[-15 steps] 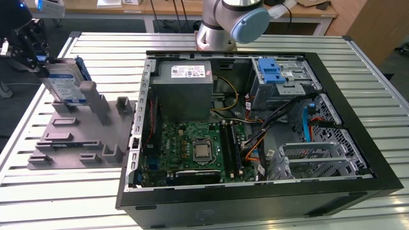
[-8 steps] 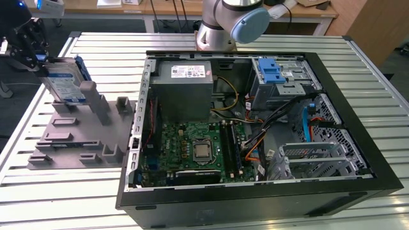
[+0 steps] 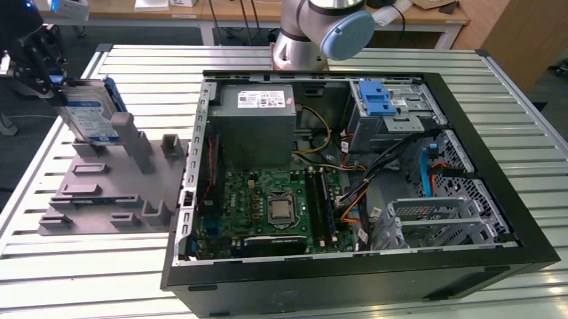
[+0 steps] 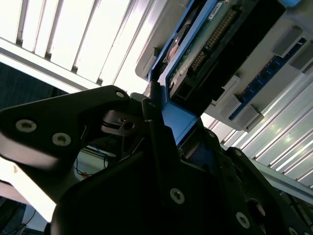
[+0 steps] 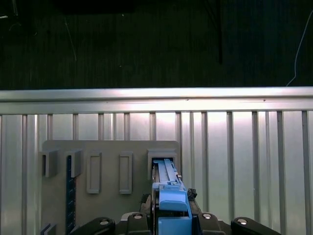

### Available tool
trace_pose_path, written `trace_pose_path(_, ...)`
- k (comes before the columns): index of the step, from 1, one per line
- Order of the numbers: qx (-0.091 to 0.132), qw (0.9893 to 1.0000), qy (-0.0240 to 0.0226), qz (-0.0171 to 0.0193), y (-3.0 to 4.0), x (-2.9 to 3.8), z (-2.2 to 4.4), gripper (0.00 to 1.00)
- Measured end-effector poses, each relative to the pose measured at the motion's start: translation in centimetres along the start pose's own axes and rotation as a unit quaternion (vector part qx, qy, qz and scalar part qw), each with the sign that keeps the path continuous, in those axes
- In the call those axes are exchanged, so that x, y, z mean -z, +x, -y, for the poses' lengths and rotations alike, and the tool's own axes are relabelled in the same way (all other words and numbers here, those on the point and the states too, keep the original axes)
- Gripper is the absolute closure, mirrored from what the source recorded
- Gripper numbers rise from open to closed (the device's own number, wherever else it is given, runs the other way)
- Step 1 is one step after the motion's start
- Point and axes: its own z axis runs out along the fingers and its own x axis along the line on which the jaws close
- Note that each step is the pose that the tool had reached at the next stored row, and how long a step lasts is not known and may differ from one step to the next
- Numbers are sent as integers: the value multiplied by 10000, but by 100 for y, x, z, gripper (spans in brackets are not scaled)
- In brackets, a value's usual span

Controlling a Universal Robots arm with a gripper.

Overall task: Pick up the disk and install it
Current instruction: 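Pick up the disk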

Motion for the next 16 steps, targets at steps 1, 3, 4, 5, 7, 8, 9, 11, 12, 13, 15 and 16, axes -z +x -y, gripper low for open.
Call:
trace_pose_path(1,0,10000,-1,0,0,3,0,63)
trace_pose_path(3,0,10000,-1,0,0,12,0,63)
trace_pose_path(4,0,10000,0,0,0,16,0,63)
trace_pose_path(5,0,10000,0,0,0,21,-1,63)
trace_pose_path(7,0,10000,0,0,-1,32,-1,63)
trace_pose_path(8,0,10000,0,0,-1,37,-1,63)
trace_pose_path(9,0,10000,0,0,-1,43,-1,63)
trace_pose_path(11,0,10000,0,0,-1,51,-1,63)
trace_pose_path(12,0,10000,1,0,-1,54,-1,63)
trace_pose_path(13,0,10000,1,0,-1,56,-1,63)
trace_pose_path(15,0,10000,0,0,-1,63,-1,63)
trace_pose_path(16,0,10000,0,0,-1,67,-1,63)
